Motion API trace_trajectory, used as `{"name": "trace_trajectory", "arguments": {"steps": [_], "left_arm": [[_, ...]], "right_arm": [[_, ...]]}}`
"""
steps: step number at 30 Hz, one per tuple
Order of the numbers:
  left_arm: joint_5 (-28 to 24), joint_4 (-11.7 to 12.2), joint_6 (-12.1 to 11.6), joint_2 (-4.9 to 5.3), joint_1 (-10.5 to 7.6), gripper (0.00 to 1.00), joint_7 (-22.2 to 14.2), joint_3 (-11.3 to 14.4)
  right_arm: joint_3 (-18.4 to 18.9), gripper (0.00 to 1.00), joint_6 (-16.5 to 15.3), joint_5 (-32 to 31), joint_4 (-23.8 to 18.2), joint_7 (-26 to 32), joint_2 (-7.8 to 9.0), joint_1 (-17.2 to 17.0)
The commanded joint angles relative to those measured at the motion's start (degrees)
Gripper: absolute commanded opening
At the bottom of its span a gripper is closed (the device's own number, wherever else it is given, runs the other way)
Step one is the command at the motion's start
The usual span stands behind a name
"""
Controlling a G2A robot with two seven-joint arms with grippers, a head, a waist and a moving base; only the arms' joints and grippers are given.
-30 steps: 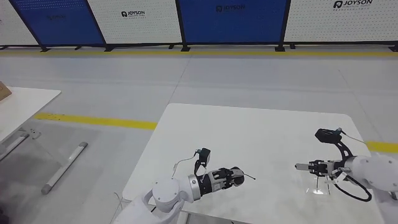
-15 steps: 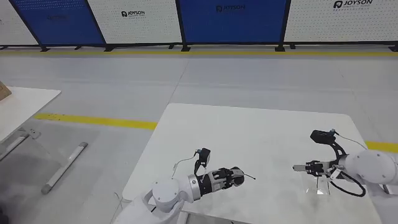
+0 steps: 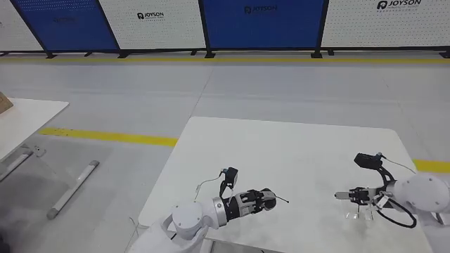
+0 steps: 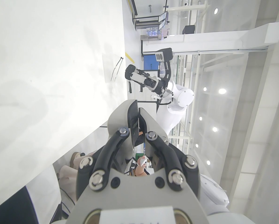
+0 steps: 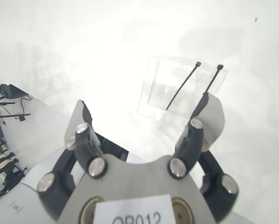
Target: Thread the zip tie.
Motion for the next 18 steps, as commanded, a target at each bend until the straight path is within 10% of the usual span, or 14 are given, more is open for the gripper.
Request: {"name": "trace_trajectory", "arguments": {"steps": [1,18], "left_arm": [[0.0,0.0,0.0,0.00,0.00,0.00,0.0,0.0],[0.0,0.0,0.0,0.00,0.00,0.00,0.0,0.0]], "right_arm": [[-0.2,1.00,0.3,0.4,-0.2,0.0,0.18,0.5],[2.4,1.00,0.0,0.2,-2.2,-2.5,0.77,-2.0]]}}
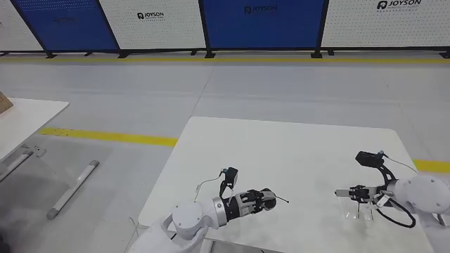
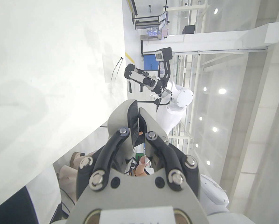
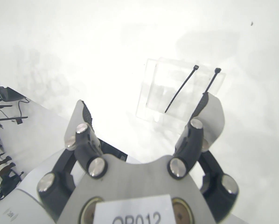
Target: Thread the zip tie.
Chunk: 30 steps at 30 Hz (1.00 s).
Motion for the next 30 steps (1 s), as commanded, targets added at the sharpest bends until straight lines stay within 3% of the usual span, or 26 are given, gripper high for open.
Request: {"name": "trace_trajectory", "arguments": {"steps": [1,2,3,6,8,19,30], "left_arm": [[0.0,0.0,0.0,0.00,0.00,0.00,0.0,0.0],[0.0,0.0,0.0,0.00,0.00,0.00,0.0,0.0],[0.0,0.0,0.0,0.00,0.00,0.00,0.0,0.0],[0.0,0.0,0.0,0.00,0.00,0.00,0.0,0.0],[0.0,0.0,0.0,0.00,0.00,0.00,0.0,0.0],[0.0,0.0,0.0,0.00,0.00,0.00,0.0,0.0],[0.0,0.0,0.0,0.00,0.00,0.00,0.0,0.0]], "right_arm": [[1.2,1.00,0.9,-1.1,-1.5,0.7,0.38,-1.1],[1.6,0.91,1.6,-1.6,-2.3,1.1,0.52,-1.6],[2.0,0.49,2.1,-2.4,-3.2,1.6,0.70,-2.1],[2.5,0.45,2.6,-3.0,-4.3,2.7,0.96,-2.9],[2.0,0.33,2.9,-3.6,-4.5,2.7,1.04,-2.8],[-3.2,0.39,6.8,-4.6,-1.4,2.7,1.15,1.2],[-7.5,0.37,11.6,-3.8,1.7,2.7,1.85,4.3]]}}
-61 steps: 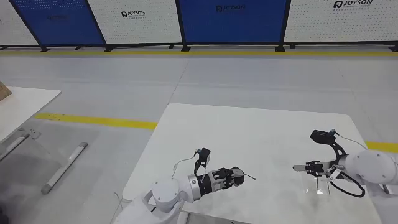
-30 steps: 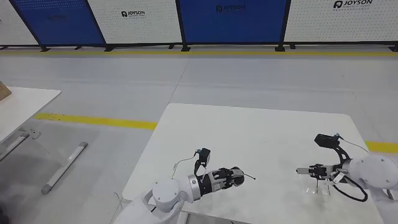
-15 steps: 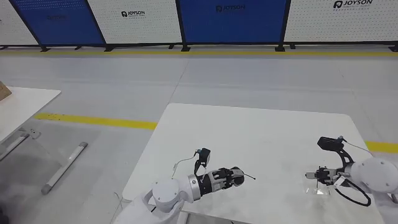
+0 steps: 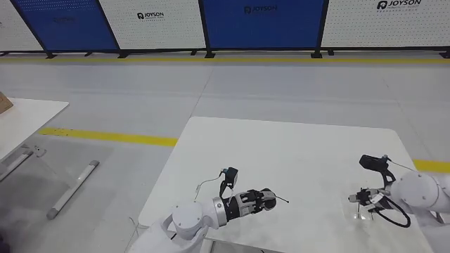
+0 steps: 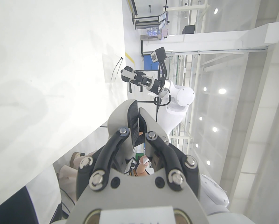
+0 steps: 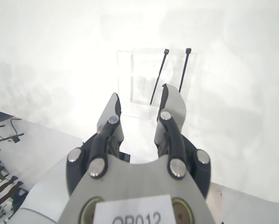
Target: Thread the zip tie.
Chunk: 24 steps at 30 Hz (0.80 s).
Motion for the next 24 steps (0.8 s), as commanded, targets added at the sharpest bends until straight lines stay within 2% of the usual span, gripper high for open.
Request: {"name": "trace_trajectory", "arguments": {"steps": [1,7,17,22,24], "left_arm": [[0.0,0.0,0.0,0.00,0.00,0.00,0.0,0.0],[0.0,0.0,0.0,0.00,0.00,0.00,0.0,0.0],[0.0,0.0,0.0,0.00,0.00,0.00,0.0,0.0],[0.0,0.0,0.0,0.00,0.00,0.00,0.0,0.0],[0.0,0.0,0.0,0.00,0.00,0.00,0.0,0.0]], "right_arm": [[-0.5,0.37,0.1,0.5,0.8,0.0,0.14,0.7],[-2.2,0.36,0.1,-1.4,3.7,0.0,-0.08,2.8],[-7.4,0.33,0.1,-1.5,8.5,0.0,-2.43,7.6],[-9.2,0.25,0.1,-1.6,11.1,0.0,-3.11,9.2],[-9.5,0.25,0.1,-1.7,11.8,0.0,-3.27,9.4]]}}
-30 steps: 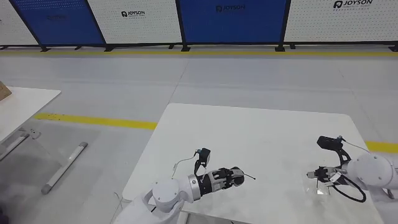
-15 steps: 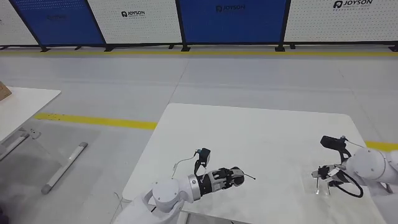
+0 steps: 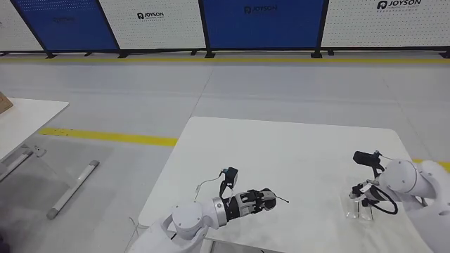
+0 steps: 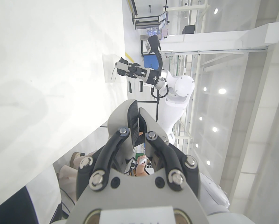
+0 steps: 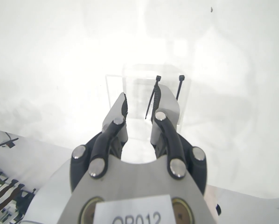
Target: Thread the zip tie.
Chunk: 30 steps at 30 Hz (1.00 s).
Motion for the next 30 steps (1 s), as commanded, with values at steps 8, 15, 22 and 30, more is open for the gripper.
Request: {"name": "trace_trajectory", "arguments": {"steps": [8,15,22,30], "left_arm": [[0.0,0.0,0.0,0.00,0.00,0.00,0.0,0.0],[0.0,0.0,0.0,0.00,0.00,0.00,0.0,0.0],[0.0,0.0,0.0,0.00,0.00,0.00,0.0,0.0],[0.0,0.0,0.0,0.00,0.00,0.00,0.0,0.0]], "right_arm": [[0.0,0.27,0.0,-0.7,1.1,0.0,-0.29,-0.3],[-0.9,0.26,0.0,-1.2,1.8,0.0,-0.86,0.2],[-2.1,0.26,0.0,-1.0,4.1,0.0,-1.43,1.6],[-3.8,0.17,0.0,-0.6,6.3,0.0,-2.00,3.2]]}}
